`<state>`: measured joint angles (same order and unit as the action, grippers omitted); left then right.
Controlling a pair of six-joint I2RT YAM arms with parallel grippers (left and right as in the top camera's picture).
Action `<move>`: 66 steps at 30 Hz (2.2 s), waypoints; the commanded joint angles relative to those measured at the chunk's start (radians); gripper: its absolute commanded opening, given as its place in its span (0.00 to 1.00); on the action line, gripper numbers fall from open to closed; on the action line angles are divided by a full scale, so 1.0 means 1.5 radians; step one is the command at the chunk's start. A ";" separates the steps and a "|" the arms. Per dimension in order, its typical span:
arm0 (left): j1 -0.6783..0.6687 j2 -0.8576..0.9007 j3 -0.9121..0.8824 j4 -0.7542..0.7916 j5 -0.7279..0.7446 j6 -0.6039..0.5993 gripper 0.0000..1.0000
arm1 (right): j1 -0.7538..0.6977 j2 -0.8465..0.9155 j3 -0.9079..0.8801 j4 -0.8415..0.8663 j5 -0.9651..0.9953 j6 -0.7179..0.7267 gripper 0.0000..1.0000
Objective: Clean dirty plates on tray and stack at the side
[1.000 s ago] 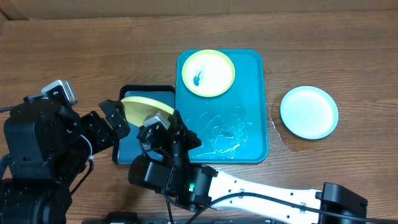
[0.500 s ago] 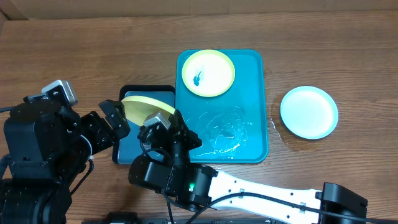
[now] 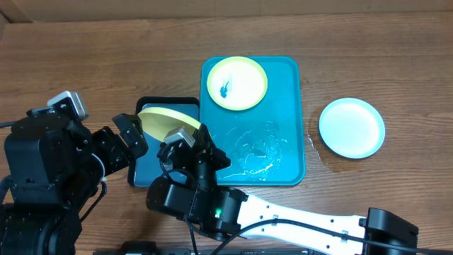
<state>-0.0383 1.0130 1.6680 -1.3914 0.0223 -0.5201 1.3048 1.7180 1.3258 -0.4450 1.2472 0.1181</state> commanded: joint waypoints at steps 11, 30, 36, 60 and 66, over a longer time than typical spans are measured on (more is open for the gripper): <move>0.004 0.001 0.008 0.002 -0.010 0.013 1.00 | -0.123 -0.010 0.016 -0.108 -0.352 0.338 0.04; 0.004 0.001 0.008 0.002 -0.010 0.013 1.00 | -0.989 -0.130 0.014 -0.404 -0.980 0.320 0.04; 0.004 0.001 0.008 0.002 -0.010 0.013 1.00 | -1.139 -0.041 -0.012 -0.458 -0.905 0.302 0.04; 0.004 0.001 0.008 0.002 -0.010 0.013 1.00 | -0.918 -0.054 -0.081 -0.289 -1.151 0.073 0.63; 0.004 0.001 0.008 0.002 -0.010 0.013 1.00 | -0.755 -0.041 -0.081 -0.090 -0.995 0.086 0.64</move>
<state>-0.0383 1.0130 1.6680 -1.3914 0.0219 -0.5201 0.0860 1.6653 1.1820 -0.6468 -0.3813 0.2573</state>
